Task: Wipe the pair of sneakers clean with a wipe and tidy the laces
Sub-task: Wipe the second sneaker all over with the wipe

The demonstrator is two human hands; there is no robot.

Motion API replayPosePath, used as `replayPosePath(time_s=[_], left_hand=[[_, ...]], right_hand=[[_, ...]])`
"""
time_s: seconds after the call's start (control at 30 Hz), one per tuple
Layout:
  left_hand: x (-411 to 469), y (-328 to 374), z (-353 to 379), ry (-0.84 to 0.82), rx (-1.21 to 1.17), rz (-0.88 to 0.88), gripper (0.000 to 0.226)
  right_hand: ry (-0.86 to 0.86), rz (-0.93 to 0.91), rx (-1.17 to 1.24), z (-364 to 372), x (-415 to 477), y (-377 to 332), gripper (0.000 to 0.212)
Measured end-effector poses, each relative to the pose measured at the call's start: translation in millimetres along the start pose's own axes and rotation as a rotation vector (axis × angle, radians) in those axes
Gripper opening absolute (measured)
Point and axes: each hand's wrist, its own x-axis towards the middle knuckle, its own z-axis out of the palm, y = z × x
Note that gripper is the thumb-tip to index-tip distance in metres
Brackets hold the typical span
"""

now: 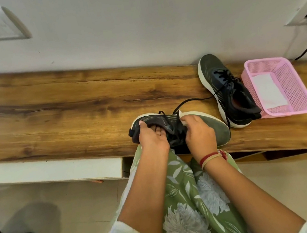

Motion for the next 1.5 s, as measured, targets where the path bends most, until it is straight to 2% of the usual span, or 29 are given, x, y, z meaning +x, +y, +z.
replayPosePath(time_s=[0.1,0.17,0.23,0.4,0.57,0.7,0.77,0.93,1.0,1.1,1.17,1.23,1.3,1.5], left_hand=[[-5,-6,-19,-0.138,-0.046,0.086,0.045],[-6,-11,-27,-0.216,-0.001,0.128,0.043],[-5,-15,-31,-0.265,0.065,0.157,0.045],[-2,-16,-33,-0.316,0.212,0.204,0.042],[0,-19,-32,-0.318,0.264,0.276,0.064],[2,-22,-35,-0.291,0.287,0.301,0.066],[2,-23,-37,-0.289,0.3,0.311,0.061],[4,-19,-34,-0.24,0.285,0.26,0.062],[5,-19,-31,-0.23,0.316,0.254,0.061],[3,-21,-30,-0.231,0.336,0.252,0.057],[1,-22,-30,-0.242,0.337,0.264,0.054],[1,-21,-31,-0.261,0.312,0.283,0.046],[3,-22,-32,-0.292,0.275,0.275,0.04],[3,-25,-34,-0.279,0.324,0.278,0.047]], right_hand=[[0.185,0.184,0.341,-19,6,-3,0.031],[0.272,0.158,0.429,-32,12,-16,0.031],[0.21,0.039,0.461,-40,23,-36,0.032],[-0.134,-0.418,0.25,-29,39,-63,0.03],[-0.166,-0.572,0.089,-32,42,-61,0.029],[-0.227,-0.684,-0.036,-34,43,-63,0.04],[-0.254,-0.745,-0.053,-37,41,-58,0.04],[-0.308,-0.683,-0.001,-51,38,-25,0.035],[-0.249,-0.576,0.105,-61,40,-17,0.034],[-0.071,-0.397,0.263,-68,47,-33,0.031],[-0.082,-0.464,0.26,-60,51,-57,0.032],[-0.24,-0.627,0.119,-45,48,-72,0.031],[-0.321,-0.734,-0.045,-35,41,-72,0.028],[-0.325,-0.742,-0.111,-45,33,-41,0.037]])
